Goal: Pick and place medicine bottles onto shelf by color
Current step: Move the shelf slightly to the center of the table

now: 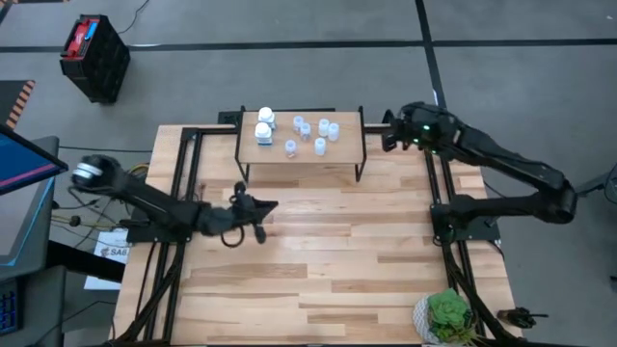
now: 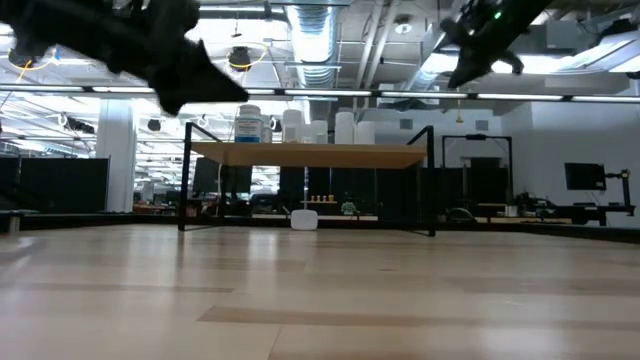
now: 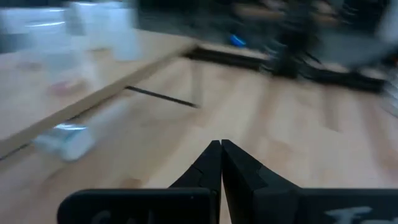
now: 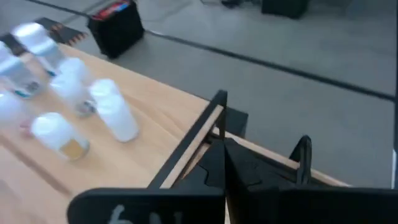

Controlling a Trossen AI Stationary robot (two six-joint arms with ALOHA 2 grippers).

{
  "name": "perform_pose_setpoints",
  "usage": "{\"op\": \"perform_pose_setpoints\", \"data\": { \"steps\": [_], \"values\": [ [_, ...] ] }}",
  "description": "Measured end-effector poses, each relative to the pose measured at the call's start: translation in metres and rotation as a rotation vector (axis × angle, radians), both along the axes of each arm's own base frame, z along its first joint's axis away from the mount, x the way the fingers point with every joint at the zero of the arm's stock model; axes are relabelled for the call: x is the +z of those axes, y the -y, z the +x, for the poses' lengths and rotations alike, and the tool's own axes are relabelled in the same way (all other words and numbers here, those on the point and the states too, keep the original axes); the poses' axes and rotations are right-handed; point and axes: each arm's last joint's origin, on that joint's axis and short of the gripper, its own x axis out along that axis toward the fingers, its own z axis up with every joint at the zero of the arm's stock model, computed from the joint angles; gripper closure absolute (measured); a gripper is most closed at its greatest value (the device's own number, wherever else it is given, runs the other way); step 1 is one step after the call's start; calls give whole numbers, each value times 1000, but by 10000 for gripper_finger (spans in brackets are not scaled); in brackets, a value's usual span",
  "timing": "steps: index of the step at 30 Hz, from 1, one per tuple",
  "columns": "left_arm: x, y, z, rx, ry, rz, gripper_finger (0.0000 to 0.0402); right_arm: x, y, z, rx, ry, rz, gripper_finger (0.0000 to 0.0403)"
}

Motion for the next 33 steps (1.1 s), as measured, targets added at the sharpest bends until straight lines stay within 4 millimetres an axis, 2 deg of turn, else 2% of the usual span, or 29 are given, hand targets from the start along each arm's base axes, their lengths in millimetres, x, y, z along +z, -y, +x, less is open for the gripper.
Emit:
{"op": "perform_pose_setpoints", "data": {
  "steps": [3,5,8,11,17,24,29,33],
  "values": [
    [-30,7,10,160,39,38,401,10,-12,-11,37,24,-42,393],
    [-49,9,23,161,7,48,402,14,-18,-18,56,30,-52,393],
    [-70,10,50,113,-44,93,401,17,-25,-24,82,26,-67,392],
    [-82,4,80,191,-85,198,400,17,-30,-28,100,21,-66,392],
    [-87,-15,120,368,-290,439,363,10,-36,-29,133,-62,-22,392],
    [-80,-21,139,448,-483,536,286,5,-37,-32,134,-112,3,391],
    [-79,-33,148,400,-429,334,236,4,-38,-32,140,-128,10,390],
    [-81,-28,141,394,-492,338,222,-1,-46,-29,197,-174,31,390]
  ]
}}
